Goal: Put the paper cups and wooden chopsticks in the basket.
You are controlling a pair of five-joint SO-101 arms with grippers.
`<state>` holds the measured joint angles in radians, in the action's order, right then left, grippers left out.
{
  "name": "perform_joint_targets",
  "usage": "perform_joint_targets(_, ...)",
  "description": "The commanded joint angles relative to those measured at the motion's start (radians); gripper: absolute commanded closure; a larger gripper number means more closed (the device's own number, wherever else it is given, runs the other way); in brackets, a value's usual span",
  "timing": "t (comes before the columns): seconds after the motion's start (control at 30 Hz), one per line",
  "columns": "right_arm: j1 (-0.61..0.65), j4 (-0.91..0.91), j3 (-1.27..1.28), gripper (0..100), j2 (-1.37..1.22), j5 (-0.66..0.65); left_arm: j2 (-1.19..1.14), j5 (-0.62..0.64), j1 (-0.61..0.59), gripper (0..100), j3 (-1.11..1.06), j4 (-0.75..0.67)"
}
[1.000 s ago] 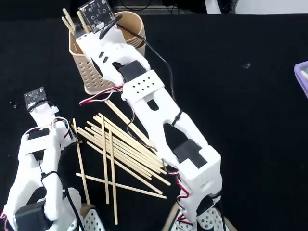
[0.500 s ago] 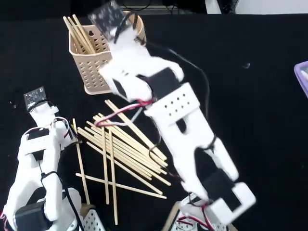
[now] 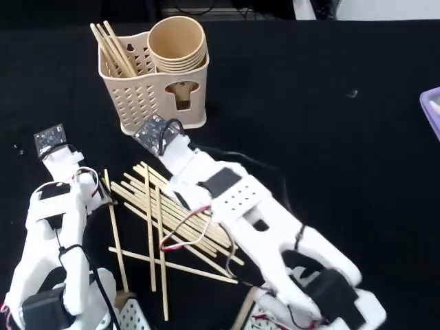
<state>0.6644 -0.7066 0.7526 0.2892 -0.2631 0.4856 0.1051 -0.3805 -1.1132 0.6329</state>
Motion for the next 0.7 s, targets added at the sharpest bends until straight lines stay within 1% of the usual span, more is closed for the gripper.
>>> perform_joint_targets(0.0, -0.081, 0.1, -0.019, 79.7, -0.113, -0.049, 0.031, -0.006, 0.001, 82, 0.005, -0.011)
perform_joint_targets(0.1, -0.114, 0.11, -0.094, 79.7, -0.268, -0.078, 0.031, -0.006, 0.001, 82, 0.005, -0.011)
perform_joint_targets(0.27, -0.101, 0.11, -0.239, 79.7, -0.46, -0.078, 0.031, -0.006, 0.001, 82, 0.005, -0.011)
perform_joint_targets(0.37, -0.104, 0.107, -0.305, 79.9, -0.527, -0.081, 0.031, -0.006, 0.001, 82, 0.005, -0.011)
perform_joint_targets(0.47, -0.101, 0.049, -0.357, 80.6, -0.562, -0.086, 0.031, -0.006, 0.001, 82, 0.005, -0.011)
perform_joint_targets(0.53, -0.101, -0.006, -0.386, 86.1, -0.573, -0.087, 0.031, -0.006, 0.001, 82, 0.005, -0.011)
perform_joint_targets(0.6, -0.1, -0.048, -0.4, 97.0, -0.578, -0.092, 0.031, -0.006, 0.001, 82, 0.007, -0.011)
perform_joint_targets(0.63, -0.1, -0.061, -0.397, 99.4, -0.576, -0.109, 0.031, -0.006, 0.001, 82, 0.007, -0.011)
perform_joint_targets(0.67, -0.1, -0.081, -0.397, 97.4, -0.573, -0.133, 0.031, -0.006, 0.001, 82, 0.008, -0.011)
